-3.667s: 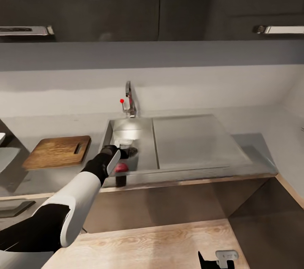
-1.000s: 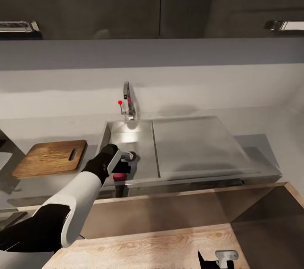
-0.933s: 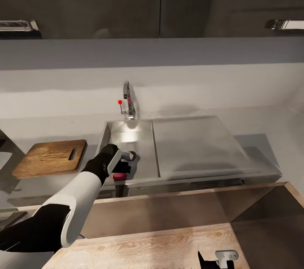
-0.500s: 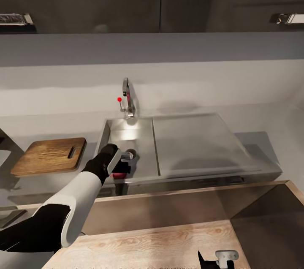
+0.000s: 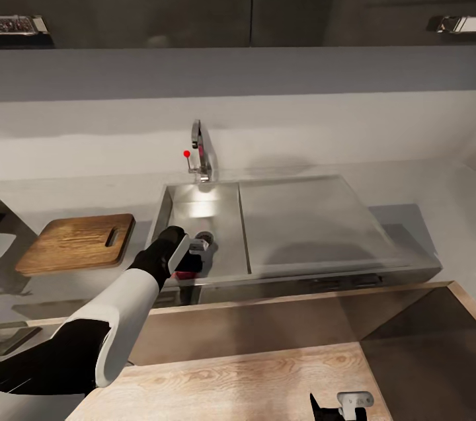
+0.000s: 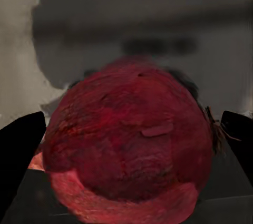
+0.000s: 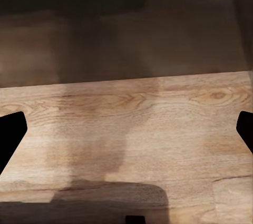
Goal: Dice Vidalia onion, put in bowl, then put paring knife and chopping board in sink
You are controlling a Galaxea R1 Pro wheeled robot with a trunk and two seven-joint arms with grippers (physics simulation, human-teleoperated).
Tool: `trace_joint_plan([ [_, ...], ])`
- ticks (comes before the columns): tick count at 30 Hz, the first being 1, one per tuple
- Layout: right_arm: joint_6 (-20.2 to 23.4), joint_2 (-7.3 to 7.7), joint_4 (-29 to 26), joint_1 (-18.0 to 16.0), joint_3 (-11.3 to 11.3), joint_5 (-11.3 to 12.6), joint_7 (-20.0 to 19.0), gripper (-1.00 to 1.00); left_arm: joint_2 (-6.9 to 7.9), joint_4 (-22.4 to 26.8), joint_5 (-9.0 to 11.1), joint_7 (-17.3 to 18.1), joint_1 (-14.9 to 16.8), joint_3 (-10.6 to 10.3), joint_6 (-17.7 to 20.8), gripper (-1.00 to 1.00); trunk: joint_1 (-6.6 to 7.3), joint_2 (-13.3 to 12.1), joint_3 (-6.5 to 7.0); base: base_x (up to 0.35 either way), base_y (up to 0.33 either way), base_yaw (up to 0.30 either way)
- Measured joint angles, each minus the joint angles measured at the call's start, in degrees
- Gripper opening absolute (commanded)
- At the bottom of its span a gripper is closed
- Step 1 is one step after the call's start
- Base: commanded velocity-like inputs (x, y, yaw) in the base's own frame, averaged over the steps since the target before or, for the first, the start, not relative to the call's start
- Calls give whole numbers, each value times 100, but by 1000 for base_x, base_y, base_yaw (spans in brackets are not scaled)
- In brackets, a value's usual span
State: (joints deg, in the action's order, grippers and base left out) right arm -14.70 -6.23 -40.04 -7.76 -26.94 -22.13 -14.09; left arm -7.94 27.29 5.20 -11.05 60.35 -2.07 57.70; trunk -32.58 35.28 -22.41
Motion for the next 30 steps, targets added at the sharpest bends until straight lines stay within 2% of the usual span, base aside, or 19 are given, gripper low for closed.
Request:
trace_joint_plan([
  [8,0,0,0,0,0,0,0,100,0,5,-15,-6,0,1,1,-100,0,0,8,0,0,0],
  [25,0,0,0,0,0,1,0,100,-5,91,-20,-1,0,1,2,-100,0,0,155,0,0,0],
  [30,0,0,0,0,1,0,0,100,-37,746,-23,8,1,-6,9,-100,1,1,201,0,0,0],
])
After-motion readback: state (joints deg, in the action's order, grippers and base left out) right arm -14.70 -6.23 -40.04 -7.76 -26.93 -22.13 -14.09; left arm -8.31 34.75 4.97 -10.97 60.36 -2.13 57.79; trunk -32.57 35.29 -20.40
